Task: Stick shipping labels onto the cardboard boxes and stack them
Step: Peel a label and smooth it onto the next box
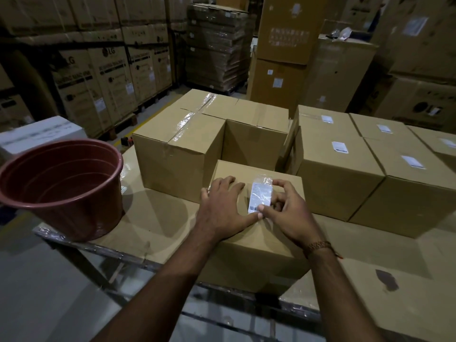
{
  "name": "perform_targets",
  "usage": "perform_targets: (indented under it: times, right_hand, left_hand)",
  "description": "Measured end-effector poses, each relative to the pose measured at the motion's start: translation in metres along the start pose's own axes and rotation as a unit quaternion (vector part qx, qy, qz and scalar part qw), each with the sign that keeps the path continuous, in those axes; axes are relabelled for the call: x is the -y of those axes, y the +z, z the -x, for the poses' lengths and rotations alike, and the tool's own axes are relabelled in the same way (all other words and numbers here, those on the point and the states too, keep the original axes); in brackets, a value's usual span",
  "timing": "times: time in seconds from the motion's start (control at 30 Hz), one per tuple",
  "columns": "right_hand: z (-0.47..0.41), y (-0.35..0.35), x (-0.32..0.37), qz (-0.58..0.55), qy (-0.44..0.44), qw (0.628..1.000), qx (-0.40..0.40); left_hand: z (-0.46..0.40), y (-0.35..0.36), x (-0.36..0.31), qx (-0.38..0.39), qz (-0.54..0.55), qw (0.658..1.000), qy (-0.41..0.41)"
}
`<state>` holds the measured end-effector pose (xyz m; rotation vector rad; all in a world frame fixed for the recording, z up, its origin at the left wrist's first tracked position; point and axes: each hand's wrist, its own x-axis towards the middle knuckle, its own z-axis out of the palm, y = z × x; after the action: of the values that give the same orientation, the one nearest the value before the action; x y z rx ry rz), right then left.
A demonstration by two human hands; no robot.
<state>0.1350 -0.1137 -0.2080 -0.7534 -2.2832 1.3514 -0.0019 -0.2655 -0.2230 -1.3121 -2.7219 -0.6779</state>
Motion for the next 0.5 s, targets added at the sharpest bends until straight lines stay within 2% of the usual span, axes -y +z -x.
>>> perform_targets:
  times: [0.5]
  right_hand:
    - [0.0016,0.0006,0.0031,0.033,-0.024,0.999,-0.004]
  left_hand:
    - [0.0005,-0.0072,0.0052,0.029,0.063,0.998,0.003]
